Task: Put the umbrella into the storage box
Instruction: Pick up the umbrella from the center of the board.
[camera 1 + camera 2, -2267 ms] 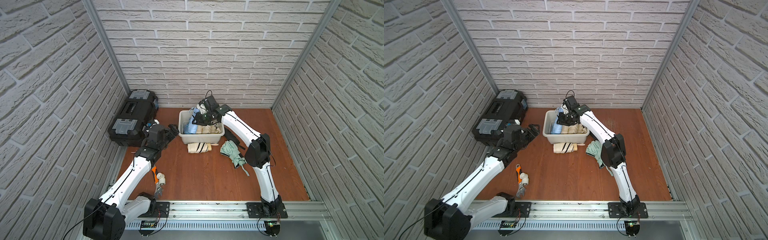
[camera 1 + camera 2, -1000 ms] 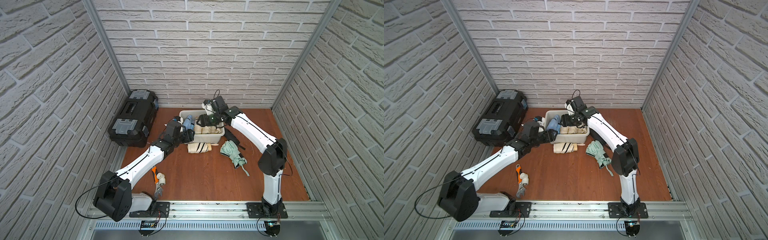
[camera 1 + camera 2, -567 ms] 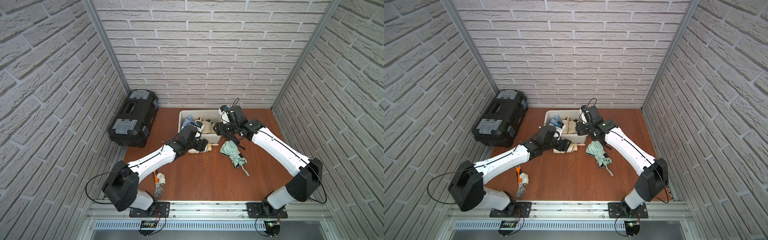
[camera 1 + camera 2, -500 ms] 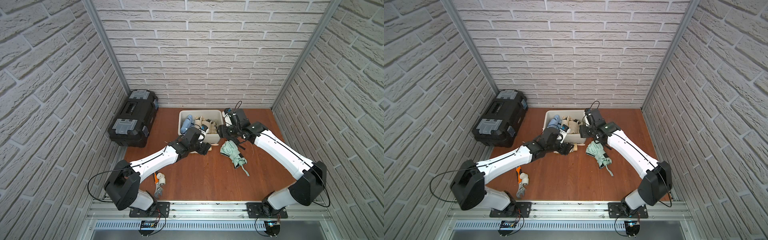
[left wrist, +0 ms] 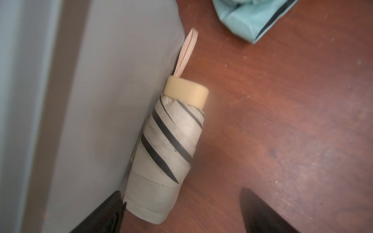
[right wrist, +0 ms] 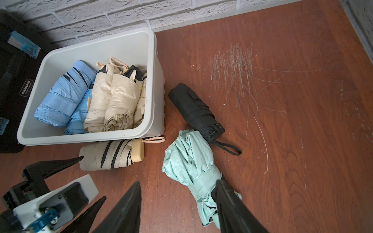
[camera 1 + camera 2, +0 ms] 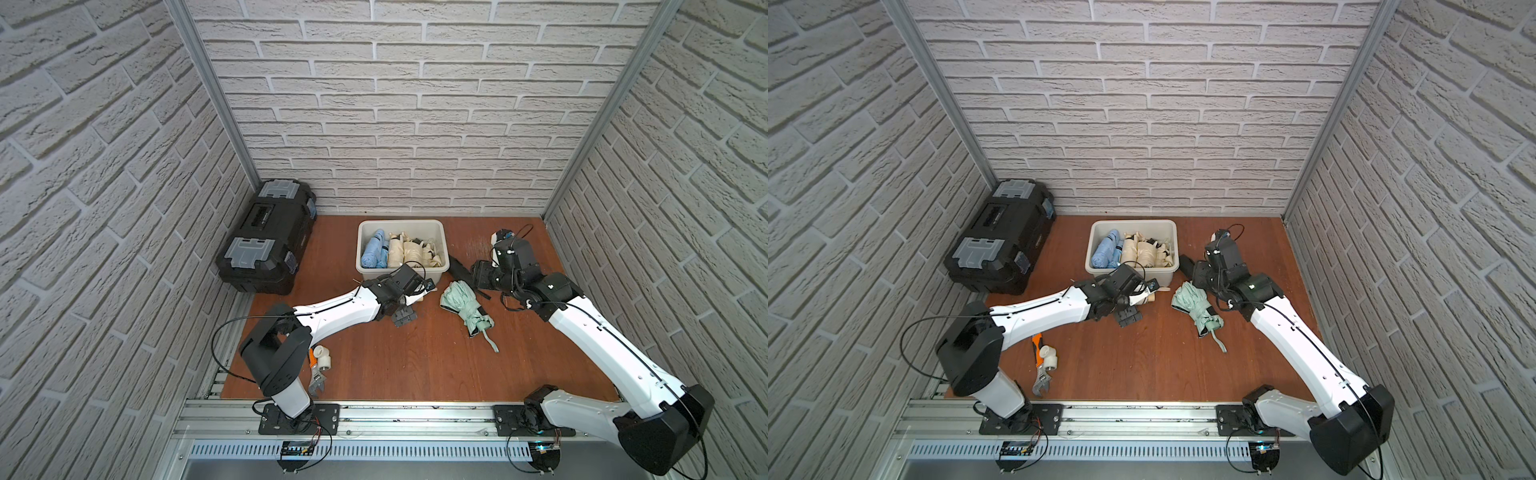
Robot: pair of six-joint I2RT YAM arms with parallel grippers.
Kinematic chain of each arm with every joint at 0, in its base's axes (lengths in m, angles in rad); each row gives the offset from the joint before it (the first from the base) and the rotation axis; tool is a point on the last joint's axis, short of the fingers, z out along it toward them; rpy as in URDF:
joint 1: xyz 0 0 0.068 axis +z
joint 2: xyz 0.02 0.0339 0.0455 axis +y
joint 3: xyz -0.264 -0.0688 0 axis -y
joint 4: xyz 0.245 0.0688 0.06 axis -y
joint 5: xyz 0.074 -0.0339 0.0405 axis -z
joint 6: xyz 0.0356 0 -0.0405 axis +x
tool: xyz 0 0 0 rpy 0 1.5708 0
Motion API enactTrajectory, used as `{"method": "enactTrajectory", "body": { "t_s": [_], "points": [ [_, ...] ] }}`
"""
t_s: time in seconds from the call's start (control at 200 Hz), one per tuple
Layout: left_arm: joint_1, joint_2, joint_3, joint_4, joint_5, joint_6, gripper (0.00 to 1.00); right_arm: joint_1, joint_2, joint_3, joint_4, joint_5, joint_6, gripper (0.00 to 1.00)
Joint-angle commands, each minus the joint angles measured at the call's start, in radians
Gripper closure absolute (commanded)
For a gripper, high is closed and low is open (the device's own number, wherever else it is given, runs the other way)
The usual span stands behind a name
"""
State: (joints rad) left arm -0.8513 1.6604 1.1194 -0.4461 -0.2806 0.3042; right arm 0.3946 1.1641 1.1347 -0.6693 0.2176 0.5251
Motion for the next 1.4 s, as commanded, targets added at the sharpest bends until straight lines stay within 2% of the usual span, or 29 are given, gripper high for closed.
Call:
{"method": "enactTrajectory", "body": {
  "t_s": [0.0,0.19,0.45,0.785,0.875,1.095,1.395],
  "points": [
    [-0.002,0.017,-0.005,-0.025,-0.094,0.063,0.07,-0.015,-0.022,-0.017,0.026,0.028,0.019,0.39],
    [-0.006,0.058,-0.027,0.025,-0.206,0.098,0.06,-0.019,-0.030,-0.025,0.031,0.023,0.022,0.40],
    [0.004,0.128,-0.022,0.071,-0.215,0.117,0.05,-0.022,-0.045,-0.032,0.029,0.029,0.023,0.40],
    [0.020,0.206,-0.007,0.081,-0.237,0.136,0.11,-0.024,-0.056,-0.046,0.030,0.028,0.036,0.40],
    [0.023,0.222,-0.013,0.101,-0.260,0.162,0.18,-0.023,-0.059,-0.047,0.032,0.027,0.035,0.40],
    [0.014,0.212,-0.044,0.156,-0.290,0.179,0.40,-0.024,-0.076,-0.058,0.030,0.033,0.046,0.40],
    [-0.031,0.131,-0.125,0.213,-0.319,0.137,0.62,-0.023,-0.089,-0.068,0.031,0.037,0.058,0.41]
  ]
}}
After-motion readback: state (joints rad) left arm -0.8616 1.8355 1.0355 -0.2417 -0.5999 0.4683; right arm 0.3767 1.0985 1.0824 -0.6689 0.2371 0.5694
